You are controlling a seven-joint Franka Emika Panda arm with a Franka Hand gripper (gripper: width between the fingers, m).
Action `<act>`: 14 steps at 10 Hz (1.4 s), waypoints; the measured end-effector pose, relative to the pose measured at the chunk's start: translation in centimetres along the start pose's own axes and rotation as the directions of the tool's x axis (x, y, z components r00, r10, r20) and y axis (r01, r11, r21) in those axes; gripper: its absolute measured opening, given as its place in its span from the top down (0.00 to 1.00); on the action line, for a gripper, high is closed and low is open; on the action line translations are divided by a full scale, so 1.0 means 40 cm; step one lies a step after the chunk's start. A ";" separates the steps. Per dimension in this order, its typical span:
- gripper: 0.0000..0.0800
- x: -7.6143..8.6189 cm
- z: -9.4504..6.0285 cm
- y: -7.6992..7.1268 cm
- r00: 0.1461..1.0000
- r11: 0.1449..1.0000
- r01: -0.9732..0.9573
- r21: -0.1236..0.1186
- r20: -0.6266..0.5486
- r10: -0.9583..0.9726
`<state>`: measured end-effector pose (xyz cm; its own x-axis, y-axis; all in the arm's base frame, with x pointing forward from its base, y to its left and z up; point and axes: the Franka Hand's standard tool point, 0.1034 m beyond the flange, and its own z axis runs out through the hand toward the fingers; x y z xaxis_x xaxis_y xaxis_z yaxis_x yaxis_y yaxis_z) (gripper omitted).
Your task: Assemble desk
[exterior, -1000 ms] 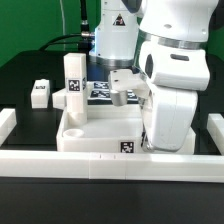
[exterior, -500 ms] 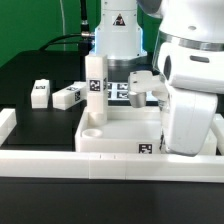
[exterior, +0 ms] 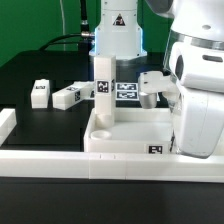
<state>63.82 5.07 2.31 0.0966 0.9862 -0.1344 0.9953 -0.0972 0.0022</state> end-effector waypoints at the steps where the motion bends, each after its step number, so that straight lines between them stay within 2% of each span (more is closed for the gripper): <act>1: 0.82 -0.007 -0.003 -0.013 1.000 1.000 -0.001 0.031 0.011 0.000; 2: 0.65 -0.011 -0.016 -0.019 1.000 0.999 -0.002 0.051 0.018 0.001; 3: 0.42 -0.016 -0.042 -0.018 1.000 0.998 -0.005 0.058 0.021 0.004; 4: 0.27 -0.024 -0.069 -0.013 1.000 0.998 -0.010 0.056 0.021 0.009; 5: 0.27 -0.036 -0.090 -0.009 1.000 0.998 -0.017 0.058 0.023 0.016; 6: 0.21 -0.061 -0.116 -0.006 0.999 0.998 -0.024 0.062 0.029 0.022; 7: 0.19 -0.088 -0.134 0.001 0.999 0.998 -0.025 0.056 0.038 0.023; 9: 0.19 -0.126 -0.153 0.006 0.998 0.998 -0.035 0.044 0.044 0.033; 10: 0.19 -0.146 -0.163 -0.004 0.998 0.998 -0.046 0.044 0.044 0.044; 14: 0.19 -0.153 -0.164 -0.004 0.995 0.995 -0.090 0.043 0.046 0.088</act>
Offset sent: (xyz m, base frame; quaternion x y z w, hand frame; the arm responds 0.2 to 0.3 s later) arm -0.0023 -0.0098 0.0412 0.0285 -0.0316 -0.0115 0.9990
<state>63.14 -0.07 9.63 0.1834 0.9665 -0.1793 0.9811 -0.1914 -0.0282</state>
